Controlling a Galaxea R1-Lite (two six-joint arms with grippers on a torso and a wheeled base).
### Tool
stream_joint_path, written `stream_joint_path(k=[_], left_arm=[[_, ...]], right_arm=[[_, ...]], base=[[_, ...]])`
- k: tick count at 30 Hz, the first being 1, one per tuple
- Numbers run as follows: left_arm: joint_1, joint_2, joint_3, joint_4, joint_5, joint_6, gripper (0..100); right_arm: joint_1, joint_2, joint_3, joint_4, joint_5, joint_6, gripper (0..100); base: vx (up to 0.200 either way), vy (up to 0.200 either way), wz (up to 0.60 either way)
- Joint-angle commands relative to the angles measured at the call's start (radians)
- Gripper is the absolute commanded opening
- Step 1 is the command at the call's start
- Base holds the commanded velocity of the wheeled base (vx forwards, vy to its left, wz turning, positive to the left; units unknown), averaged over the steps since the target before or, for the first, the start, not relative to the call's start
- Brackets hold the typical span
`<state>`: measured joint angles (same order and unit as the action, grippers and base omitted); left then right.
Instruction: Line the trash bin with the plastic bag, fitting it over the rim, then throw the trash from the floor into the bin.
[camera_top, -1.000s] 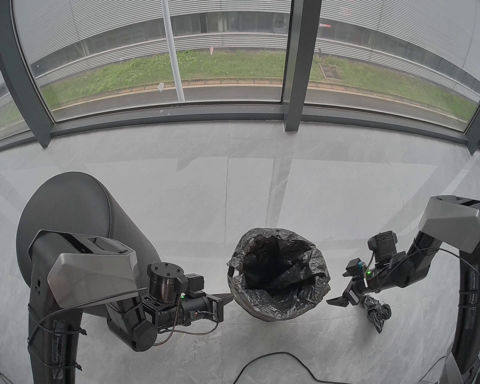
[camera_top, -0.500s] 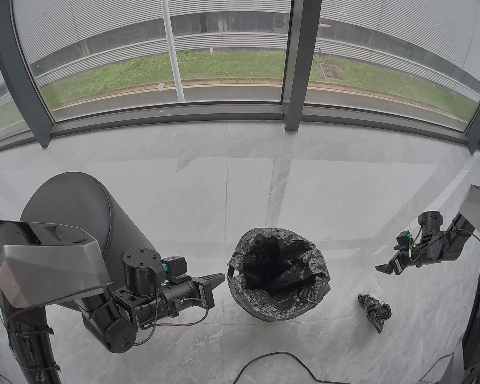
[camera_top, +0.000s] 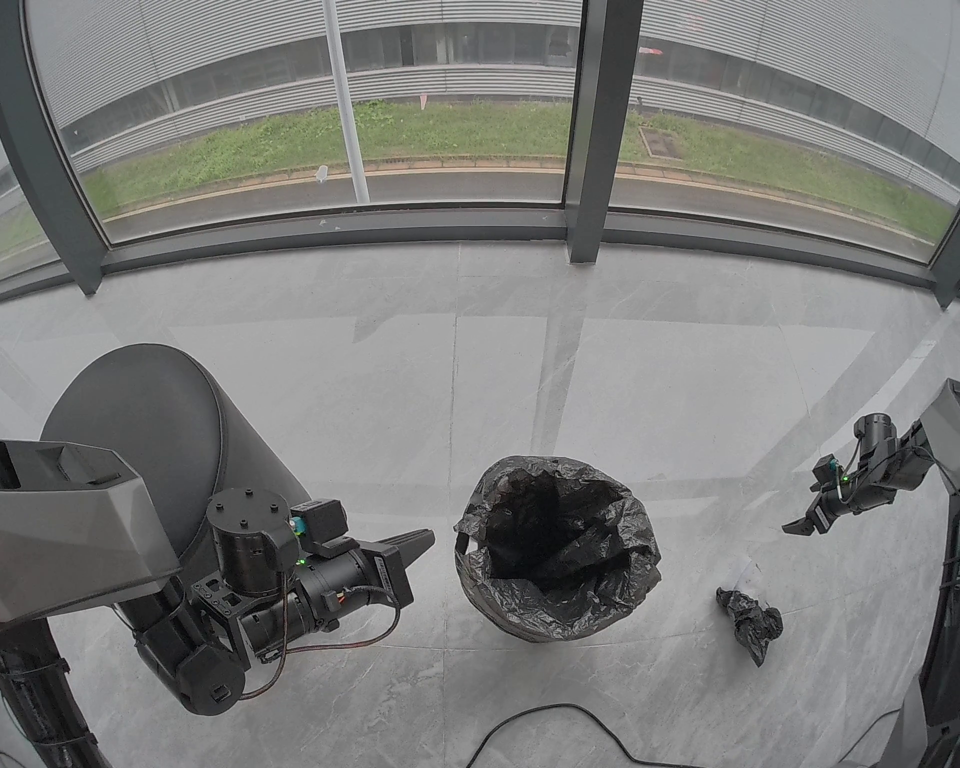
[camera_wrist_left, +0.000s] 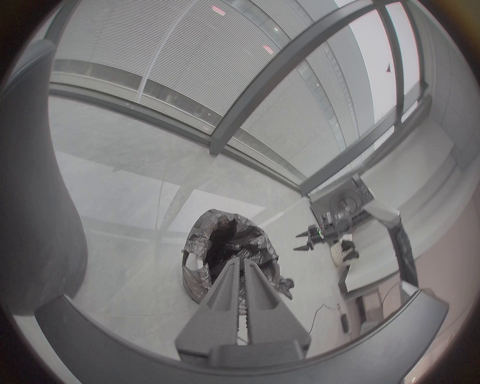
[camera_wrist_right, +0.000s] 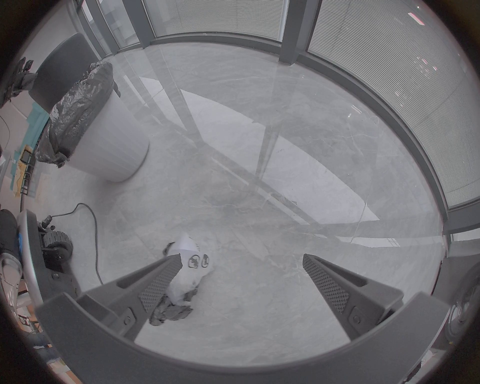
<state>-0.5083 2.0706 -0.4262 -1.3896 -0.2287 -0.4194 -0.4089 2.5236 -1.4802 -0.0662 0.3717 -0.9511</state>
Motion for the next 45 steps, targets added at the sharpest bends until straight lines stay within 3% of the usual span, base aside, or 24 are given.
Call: stream_joint_path(k=[1, 10, 16, 19, 22, 30, 34, 40, 41, 42, 43, 45], left_arm=[[-0.039, -0.017, -0.042, -0.052, 0.06, -0.144, 0], [-0.104, 0.02, -0.049, -0.072, 0.066, -0.153, 0], [-0.114, 0.068, -0.091, -0.128, 0.111, -0.15, 0], [-0.116, 0.072, -0.092, -0.128, 0.129, -0.148, 0], [-0.116, 0.072, -0.109, -0.129, 0.134, -0.15, 0], [-0.128, 0.075, -0.125, -0.129, 0.143, -0.15, 0], [-0.133, 0.08, -0.123, -0.129, 0.143, -0.15, 0], [-0.128, 0.083, -0.123, -0.135, 0.143, -0.15, 0], [-0.125, 0.085, -0.121, -0.143, 0.143, -0.15, 0], [-0.125, 0.085, -0.121, -0.143, 0.143, -0.15, 0], [-0.125, 0.088, -0.121, -0.143, 0.143, -0.15, 0], [-0.125, 0.092, -0.121, -0.144, 0.143, -0.15, 0]], right_arm=[[-0.019, 0.095, -0.124, 0.051, 0.016, -0.028, 100], [0.041, 0.119, -0.226, 0.14, 0.019, -0.037, 100], [0.088, 0.155, -0.307, 0.195, 0.021, -0.031, 100], [0.096, 0.165, -0.354, 0.259, 0.012, -0.025, 100], [0.102, 0.241, -0.52, 0.388, 0.009, -0.029, 100], [0.13, 0.42, -0.52, 0.625, 0.004, -0.025, 100], [0.157, 0.535, -0.52, 0.672, 0.001, -0.021, 100], [0.177, 0.576, -0.52, 0.598, -0.096, -0.018, 100], [0.173, 0.576, -0.52, 0.488, -0.155, -0.025, 100], [0.173, 0.576, -0.52, 0.488, -0.155, -0.025, 100], [0.168, 0.576, -0.52, 0.305, -0.165, -0.017, 100], [0.162, 0.576, -0.52, 0.16, -0.162, -0.002, 100]], base=[[0.0, 0.0, 0.0], [-0.2, 0.0, 0.0], [0.0, 0.0, 0.0], [0.0, 0.0, 0.0], [0.0, 0.0, 0.0], [0.0, 0.0, 0.0], [0.0, 0.0, 0.0], [0.0, 0.0, 0.0], [0.0, 0.0, 0.0], [0.0, 0.0, 0.0], [0.0, 0.0, 0.0], [0.0, 0.0, 0.0]])
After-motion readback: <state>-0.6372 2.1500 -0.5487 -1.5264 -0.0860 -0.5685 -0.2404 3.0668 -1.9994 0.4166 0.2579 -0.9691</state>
